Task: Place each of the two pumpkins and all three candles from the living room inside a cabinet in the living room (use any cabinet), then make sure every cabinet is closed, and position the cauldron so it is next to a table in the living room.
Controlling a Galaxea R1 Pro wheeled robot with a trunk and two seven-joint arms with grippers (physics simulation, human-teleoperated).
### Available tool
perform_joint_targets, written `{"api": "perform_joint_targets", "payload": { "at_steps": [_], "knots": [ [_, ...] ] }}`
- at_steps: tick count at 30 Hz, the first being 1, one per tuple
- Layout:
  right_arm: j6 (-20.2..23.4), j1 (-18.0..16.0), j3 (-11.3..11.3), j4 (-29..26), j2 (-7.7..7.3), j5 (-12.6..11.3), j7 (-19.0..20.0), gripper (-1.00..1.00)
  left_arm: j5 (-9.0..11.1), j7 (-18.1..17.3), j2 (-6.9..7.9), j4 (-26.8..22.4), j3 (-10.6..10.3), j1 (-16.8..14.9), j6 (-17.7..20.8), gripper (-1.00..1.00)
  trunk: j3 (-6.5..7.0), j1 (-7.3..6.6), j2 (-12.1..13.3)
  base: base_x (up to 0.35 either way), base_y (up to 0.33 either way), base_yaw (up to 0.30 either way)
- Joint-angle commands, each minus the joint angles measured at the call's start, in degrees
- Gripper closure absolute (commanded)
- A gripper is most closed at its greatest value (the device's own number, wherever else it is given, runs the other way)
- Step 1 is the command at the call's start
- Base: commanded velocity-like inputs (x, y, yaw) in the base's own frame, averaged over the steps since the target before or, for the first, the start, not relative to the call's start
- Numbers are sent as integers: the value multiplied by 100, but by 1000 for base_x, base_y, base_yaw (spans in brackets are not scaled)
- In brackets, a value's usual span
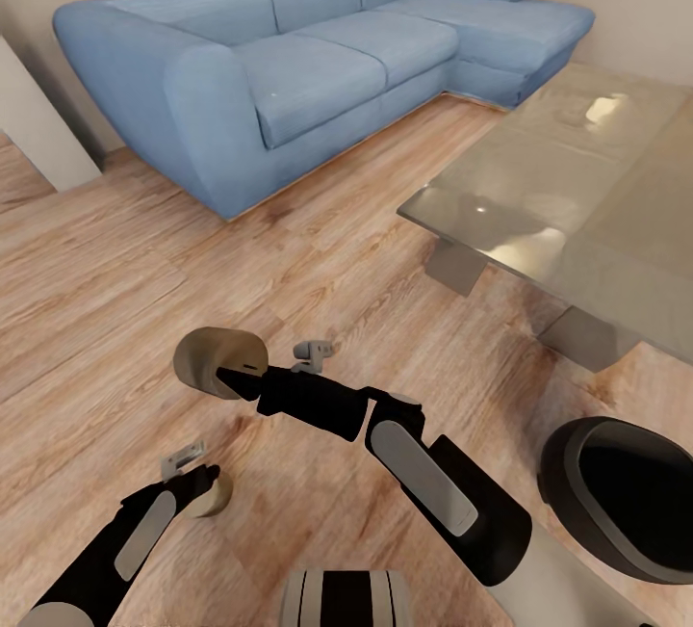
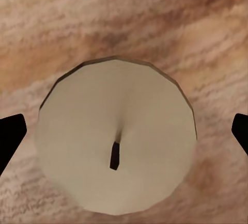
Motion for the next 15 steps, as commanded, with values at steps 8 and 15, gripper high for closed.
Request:
{"api": "perform_joint_targets", "payload": {
  "at_steps": [8,15],
  "knots": [
    [18,-3,6,-7,1,-33,0,100,60,78,14,-10,-9,-2,-1,-100,-115,12,-8,0,0,0],
    [18,-3,7,-7,1,-33,1,100,60,89,10,-10,-20,-2,-1,-100,-181,20,-12,0,0,0]
  ]
}}
